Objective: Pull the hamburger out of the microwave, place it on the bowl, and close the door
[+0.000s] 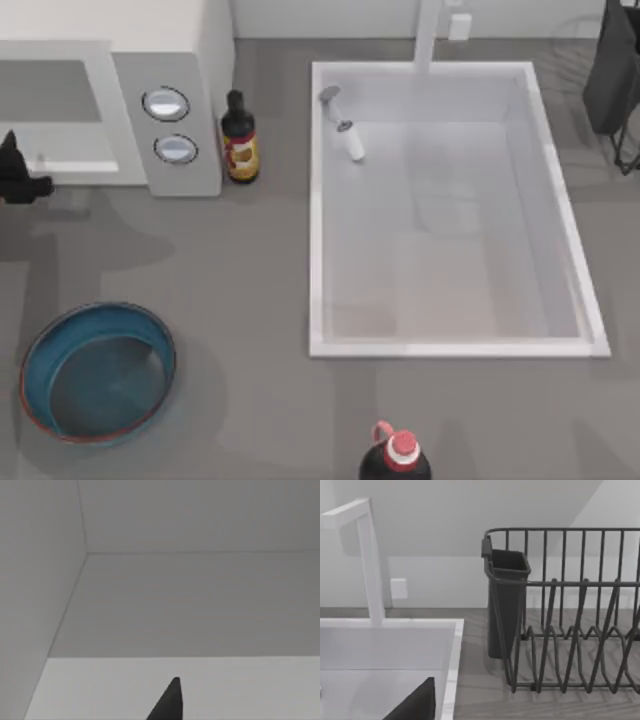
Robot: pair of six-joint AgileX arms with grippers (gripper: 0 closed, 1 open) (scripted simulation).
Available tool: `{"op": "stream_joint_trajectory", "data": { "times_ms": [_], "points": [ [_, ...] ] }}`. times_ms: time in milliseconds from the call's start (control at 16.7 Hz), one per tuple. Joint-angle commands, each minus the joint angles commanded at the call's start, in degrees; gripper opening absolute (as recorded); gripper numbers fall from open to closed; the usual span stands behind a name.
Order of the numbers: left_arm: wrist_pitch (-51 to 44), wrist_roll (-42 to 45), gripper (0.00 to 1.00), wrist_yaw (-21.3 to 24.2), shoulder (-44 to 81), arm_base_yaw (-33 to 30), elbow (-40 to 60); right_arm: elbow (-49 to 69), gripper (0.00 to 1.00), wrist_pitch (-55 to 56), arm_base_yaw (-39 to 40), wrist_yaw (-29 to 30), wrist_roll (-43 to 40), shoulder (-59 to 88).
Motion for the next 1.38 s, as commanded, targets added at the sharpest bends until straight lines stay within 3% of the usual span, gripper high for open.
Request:
{"op": "stream_joint_trajectory", "data": {
  "times_ms": [360,840,1080,1380],
  "points": [
    [-13.4,0.1,0.00,-0.1,-13.1,-0.4,0.2,0.0,1.00,0.0,0.0,0.0,0.0,0.0],
    [-15.5,-1.3,0.00,-0.6,-13.3,-1.0,1.2,0.0,1.00,0.0,0.0,0.0,0.0,0.0],
    [-25.3,-10.8,0.00,-3.2,-11.9,-4.9,7.2,0.0,1.00,0.0,0.0,0.0,0.0,0.0],
    [-48.1,-33.4,0.00,-9.7,-9.4,-13.3,18.9,0.0,1.00,0.0,0.0,0.0,0.0,0.0]
  ]
}}
